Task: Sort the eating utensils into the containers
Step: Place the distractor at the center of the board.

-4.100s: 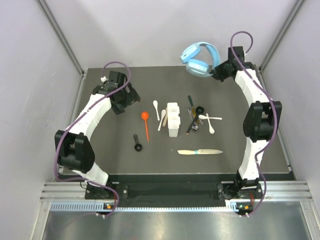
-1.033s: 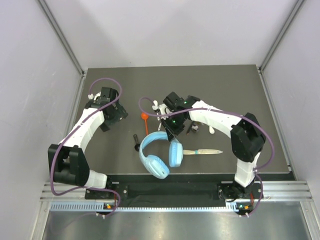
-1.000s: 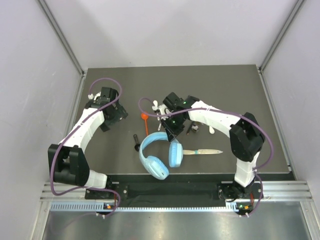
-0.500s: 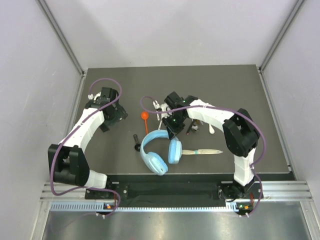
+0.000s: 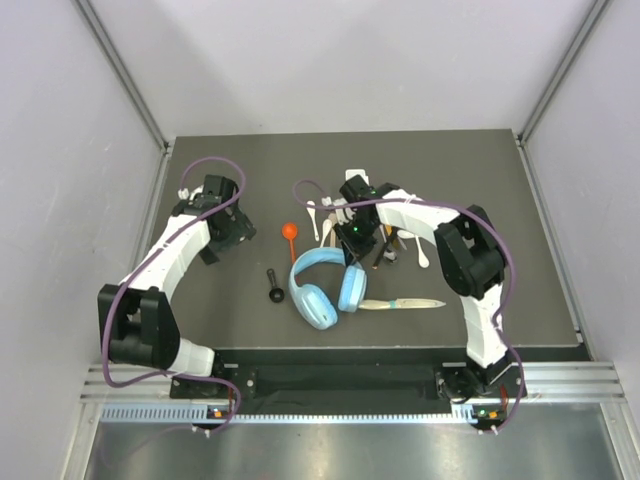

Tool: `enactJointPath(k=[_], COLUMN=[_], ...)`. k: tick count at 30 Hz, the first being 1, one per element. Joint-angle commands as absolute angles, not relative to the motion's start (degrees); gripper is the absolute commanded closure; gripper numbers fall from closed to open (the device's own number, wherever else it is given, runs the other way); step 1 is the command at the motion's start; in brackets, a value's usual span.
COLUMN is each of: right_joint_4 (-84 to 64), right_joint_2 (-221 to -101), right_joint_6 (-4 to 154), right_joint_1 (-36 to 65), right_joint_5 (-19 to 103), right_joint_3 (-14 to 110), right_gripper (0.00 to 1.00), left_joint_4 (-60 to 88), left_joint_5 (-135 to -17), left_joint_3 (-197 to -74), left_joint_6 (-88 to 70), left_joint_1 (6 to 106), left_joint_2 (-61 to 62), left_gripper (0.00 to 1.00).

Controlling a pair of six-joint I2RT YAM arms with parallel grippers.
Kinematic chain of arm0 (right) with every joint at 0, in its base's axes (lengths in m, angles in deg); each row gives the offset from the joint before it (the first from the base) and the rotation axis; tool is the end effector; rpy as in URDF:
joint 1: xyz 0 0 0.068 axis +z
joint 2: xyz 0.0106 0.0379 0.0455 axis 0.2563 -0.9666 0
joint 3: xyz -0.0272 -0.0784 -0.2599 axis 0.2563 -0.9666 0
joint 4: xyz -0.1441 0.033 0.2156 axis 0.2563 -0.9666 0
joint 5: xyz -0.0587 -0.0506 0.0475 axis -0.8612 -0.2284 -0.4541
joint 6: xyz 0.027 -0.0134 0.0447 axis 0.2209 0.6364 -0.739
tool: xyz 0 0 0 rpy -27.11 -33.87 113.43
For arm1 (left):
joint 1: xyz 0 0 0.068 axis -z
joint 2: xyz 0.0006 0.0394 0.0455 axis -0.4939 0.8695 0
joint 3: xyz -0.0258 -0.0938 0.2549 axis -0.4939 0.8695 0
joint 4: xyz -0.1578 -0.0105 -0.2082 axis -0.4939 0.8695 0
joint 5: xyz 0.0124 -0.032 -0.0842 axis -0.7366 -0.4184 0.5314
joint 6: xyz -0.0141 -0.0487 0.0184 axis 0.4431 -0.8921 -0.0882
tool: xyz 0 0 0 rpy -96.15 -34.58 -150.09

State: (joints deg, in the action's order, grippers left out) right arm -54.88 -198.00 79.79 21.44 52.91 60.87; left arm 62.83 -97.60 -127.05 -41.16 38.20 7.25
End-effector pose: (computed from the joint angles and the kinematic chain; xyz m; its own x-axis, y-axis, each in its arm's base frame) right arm 0.3275 0.2549 0.1734 -0.8001 -0.5464 -0.2476 -0.5999 0.7322 0.3226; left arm 0.2791 -0.0338 0.2564 -0.6820 -0.5755 -0.4513 -0.5847 0.7998 -0.1362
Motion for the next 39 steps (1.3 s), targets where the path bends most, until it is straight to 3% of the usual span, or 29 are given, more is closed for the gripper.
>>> enactJointPath(k=[1,6,10,13,21,23,29,35,39], right_joint_4=[-54.25,-54.78,-55.4,-55.57,-56.36,-57.42,-59.18,-49.69,-51.61], right_joint_2=[-198.52,-200.02,-199.58,-197.39,-186.4,-183.6,-172.8,-160.14,-162.39], right_joint_6=[79.24,79.07,79.16,78.9,77.84,77.4,74.16,66.24,66.41], right_joint_1=[21.27,21.36,21.36,21.45,21.45,21.36,20.4,10.39,5.63], right_joint_5=[56.1,55.14,53.91,53.38,52.94,53.11,52.67,48.46,40.82], right_joint_3=[65.19,66.42,66.52,65.2,63.61,64.14,63.09,53.69,54.98], right_gripper=[1.0,0.96,0.63,0.44,0.4,0.34,0.32,0.28,0.29], left_joint_4=[63.65,63.57,63.48,63.13,60.32,59.88,58.91,58.03,57.33], left_joint_5=[-98.7,-98.87,-98.79,-98.35,-95.37,-94.66,-93.95,-92.64,-90.8], left_joint_3=[-128.26,-128.43,-128.78,-128.87,-128.96,-129.31,-130.89,-132.65,-134.23], left_joint_6=[-40.57,-40.48,-40.48,-40.48,-40.31,-40.13,-39.69,-39.52,-39.17], left_joint_1=[37.86,37.86,37.86,37.86,37.86,37.86,37.86,37.86,37.86], left_joint_2=[7.37,7.63,8.07,8.51,10.79,11.67,13.52,15.01,16.42], left_gripper=[0.01,0.01,0.01,0.01,0.01,0.01,0.01,0.01,0.01])
